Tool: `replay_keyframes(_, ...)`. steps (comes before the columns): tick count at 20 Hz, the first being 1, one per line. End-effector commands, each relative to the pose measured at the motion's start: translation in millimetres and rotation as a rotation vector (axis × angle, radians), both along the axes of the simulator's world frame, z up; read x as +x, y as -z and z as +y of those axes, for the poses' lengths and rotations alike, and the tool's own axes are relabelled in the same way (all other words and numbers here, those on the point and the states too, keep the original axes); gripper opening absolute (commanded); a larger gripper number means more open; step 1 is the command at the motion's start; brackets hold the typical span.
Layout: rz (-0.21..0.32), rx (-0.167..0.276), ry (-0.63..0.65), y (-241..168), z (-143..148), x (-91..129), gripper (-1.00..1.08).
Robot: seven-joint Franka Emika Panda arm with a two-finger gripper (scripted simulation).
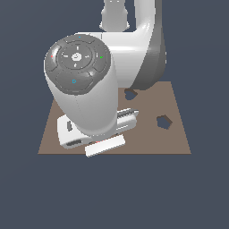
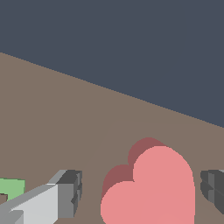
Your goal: Insert a designated object into the corresponding slot on a board.
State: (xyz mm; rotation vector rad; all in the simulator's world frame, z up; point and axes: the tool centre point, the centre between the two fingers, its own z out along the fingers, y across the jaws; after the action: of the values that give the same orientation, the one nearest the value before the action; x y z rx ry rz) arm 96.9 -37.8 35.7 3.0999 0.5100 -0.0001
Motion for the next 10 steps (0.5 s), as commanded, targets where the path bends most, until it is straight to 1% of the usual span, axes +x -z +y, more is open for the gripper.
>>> replay_keyframes(1,0.000,0.000,0.000,5.4,-0.1,0.1,1.00)
replay_keyframes(2,0.000,0.000,0.000,5.8,-0.1,0.1,1.00)
replay_keyframes(3,0.000,0.000,0.000,5.8,-0.1,0.1,-1.00)
replay_keyframes(10,0.000,0.000,0.000,5.8,-0.1,0.1,-1.00)
